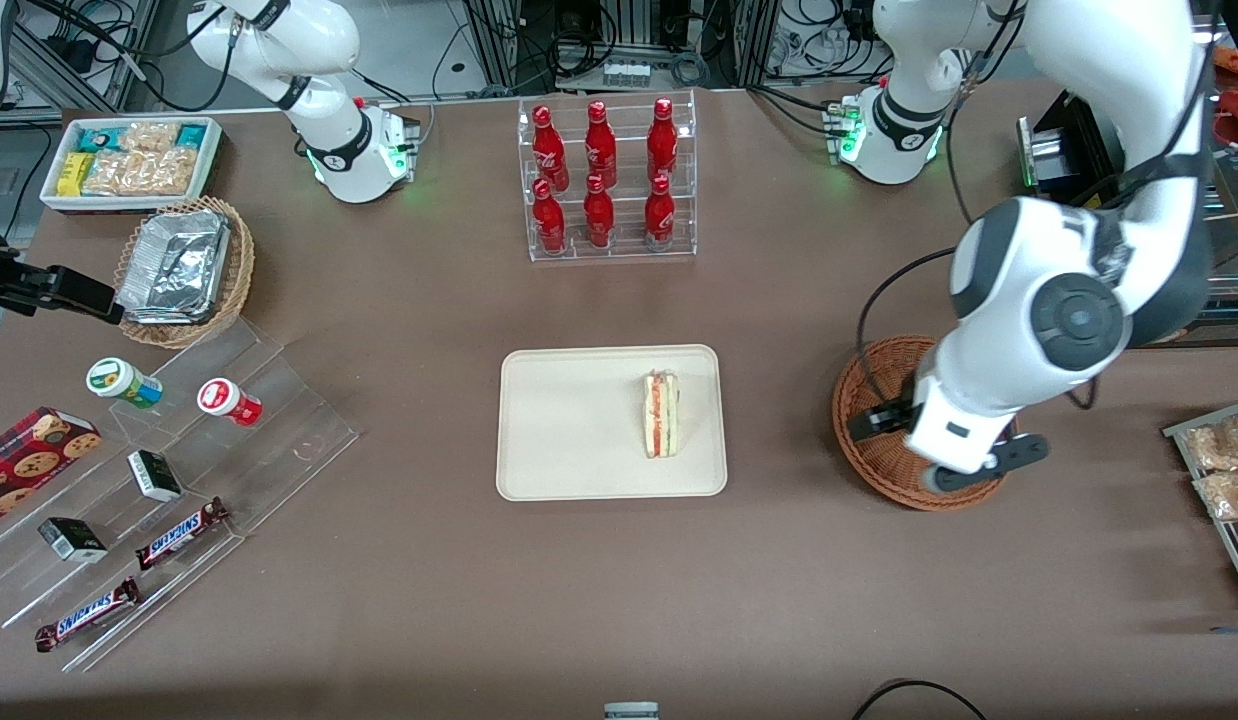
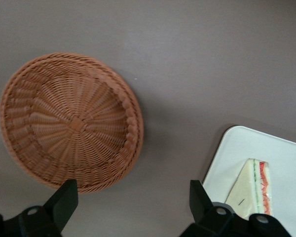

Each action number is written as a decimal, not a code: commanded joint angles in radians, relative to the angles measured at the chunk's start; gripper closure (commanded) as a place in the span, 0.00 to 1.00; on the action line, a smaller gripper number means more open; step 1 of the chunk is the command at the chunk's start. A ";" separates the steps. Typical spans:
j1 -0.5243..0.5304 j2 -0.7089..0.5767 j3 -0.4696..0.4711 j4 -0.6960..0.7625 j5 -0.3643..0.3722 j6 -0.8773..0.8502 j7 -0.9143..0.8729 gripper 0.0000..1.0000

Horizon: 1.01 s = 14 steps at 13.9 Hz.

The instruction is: Place sandwich from basket to tray

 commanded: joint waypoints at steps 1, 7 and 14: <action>0.046 -0.016 -0.006 0.065 -0.016 -0.129 0.109 0.00; 0.129 -0.085 -0.006 0.173 -0.023 -0.323 0.274 0.00; 0.190 -0.242 0.004 0.118 -0.031 -0.465 0.460 0.00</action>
